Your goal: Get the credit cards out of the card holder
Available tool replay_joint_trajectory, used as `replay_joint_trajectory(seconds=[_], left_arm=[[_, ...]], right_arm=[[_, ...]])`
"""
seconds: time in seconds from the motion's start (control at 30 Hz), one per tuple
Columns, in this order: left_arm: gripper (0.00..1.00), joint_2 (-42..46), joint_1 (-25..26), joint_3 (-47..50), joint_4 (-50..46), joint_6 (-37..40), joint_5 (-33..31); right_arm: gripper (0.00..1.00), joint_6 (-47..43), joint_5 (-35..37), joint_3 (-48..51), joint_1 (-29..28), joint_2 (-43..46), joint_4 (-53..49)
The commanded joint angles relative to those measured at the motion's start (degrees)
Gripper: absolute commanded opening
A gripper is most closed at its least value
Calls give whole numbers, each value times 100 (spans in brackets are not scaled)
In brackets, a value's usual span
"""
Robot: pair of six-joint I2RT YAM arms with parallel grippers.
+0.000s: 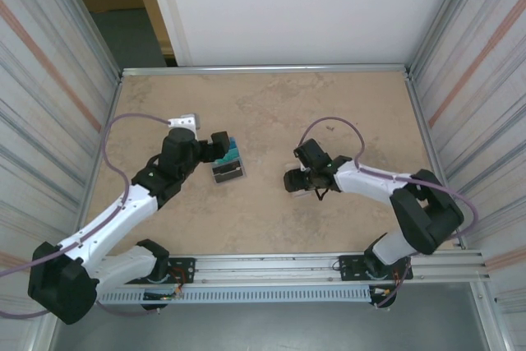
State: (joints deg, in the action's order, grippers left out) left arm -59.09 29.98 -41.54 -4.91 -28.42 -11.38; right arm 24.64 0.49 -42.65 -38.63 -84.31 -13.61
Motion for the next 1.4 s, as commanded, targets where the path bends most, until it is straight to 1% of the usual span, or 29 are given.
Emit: replay_joint_trajectory(seconds=[0.0,0.17,0.23,0.4,0.43,0.57,0.73,0.83,0.9,1.0,1.17,1.27,1.37], left_arm=[[98,-106,-34,-235,-29,-301,592],[99,-496,85,-538,65,-323,1231],[99,-704,140,-664,139,-304,1590],[98,-1154,199,-751,737,-299,2753],[97,-1227,202,-773,865,-288,3012],[96,-1493,301,-966,862,-153,3535],[95,-1704,455,-1082,977,-100,3867],[91,-1803,499,-1098,976,-156,3853],[88,-1835,494,-1063,933,-191,3721],[86,-1853,492,-1019,913,-219,3625],[83,-1962,493,-1005,1005,-275,3758],[77,-2051,496,-988,1111,-337,3861],[66,-2145,493,-986,1230,-391,4005]], right_arm=[[68,-335,-273,248,-78,565,1054],[67,-414,-320,517,-174,975,1856],[66,-459,-317,556,-236,1073,2070],[65,-513,-266,609,-395,1252,2477],[65,-507,-244,607,-420,1275,2527],[65,-487,-198,496,-513,1305,2588],[65,-539,-181,339,-629,1243,2591],[65,-557,-143,259,-707,1231,2599],[65,-566,-126,207,-749,1246,2600],[65,-592,-86,162,-808,1271,2601],[65,-627,-50,108,-860,1304,2618],[65,-636,-49,77,-866,1327,2664],[65,-620,-39,48,-865,1327,2683]])
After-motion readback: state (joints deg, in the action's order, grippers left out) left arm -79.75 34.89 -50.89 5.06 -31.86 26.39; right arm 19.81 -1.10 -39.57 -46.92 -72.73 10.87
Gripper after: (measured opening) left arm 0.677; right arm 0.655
